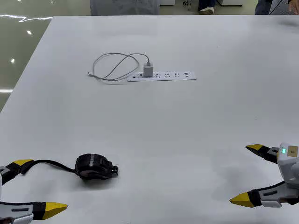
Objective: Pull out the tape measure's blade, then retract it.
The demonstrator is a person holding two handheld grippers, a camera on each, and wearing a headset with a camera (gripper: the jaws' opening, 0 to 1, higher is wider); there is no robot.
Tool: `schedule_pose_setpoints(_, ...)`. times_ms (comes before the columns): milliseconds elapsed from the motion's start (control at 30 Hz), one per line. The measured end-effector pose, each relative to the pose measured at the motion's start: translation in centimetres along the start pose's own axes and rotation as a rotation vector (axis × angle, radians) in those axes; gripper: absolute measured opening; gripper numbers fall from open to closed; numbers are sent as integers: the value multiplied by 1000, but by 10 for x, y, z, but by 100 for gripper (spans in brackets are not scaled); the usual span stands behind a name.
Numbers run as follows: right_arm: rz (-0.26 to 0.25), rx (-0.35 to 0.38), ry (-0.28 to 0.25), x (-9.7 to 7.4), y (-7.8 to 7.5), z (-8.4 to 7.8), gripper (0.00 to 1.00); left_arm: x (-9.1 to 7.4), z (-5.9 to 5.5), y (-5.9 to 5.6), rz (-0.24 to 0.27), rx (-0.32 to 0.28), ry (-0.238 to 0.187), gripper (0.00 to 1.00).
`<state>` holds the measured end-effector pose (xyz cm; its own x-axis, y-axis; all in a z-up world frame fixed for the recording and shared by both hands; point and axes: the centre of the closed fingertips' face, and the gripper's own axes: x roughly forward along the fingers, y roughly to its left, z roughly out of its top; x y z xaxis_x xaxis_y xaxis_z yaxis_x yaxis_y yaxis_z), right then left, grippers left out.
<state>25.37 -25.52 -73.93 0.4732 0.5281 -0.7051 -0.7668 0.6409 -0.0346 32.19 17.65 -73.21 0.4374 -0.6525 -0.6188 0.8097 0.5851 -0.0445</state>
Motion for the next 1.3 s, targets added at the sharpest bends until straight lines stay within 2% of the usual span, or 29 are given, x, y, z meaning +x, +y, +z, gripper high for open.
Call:
schedule_pose_setpoints(500,-3,5,-8,0,1,2,99,0,6,2,-2,6,-5,99)
schedule_pose_setpoints(867,2,1,-12,1,2,7,99,2,8,0,-21,22,3,99)
schedule_pose_setpoints(1033,9,-9,-18,4,2,14,99,5,10,-1,-46,61,31,99)
schedule_pose_setpoints(1100,15,-10,-20,5,2,18,99,6,8,1,-54,57,70,99)
schedule_pose_setpoints(1133,18,-14,-19,6,2,19,99,7,8,2,-57,74,85,99)
schedule_pose_setpoints(1233,31,-15,-26,9,3,25,99,9,14,5,-64,91,95,99)
schedule_pose_setpoints(1300,30,-37,-12,12,3,26,99,11,18,5,-75,108,100,99)
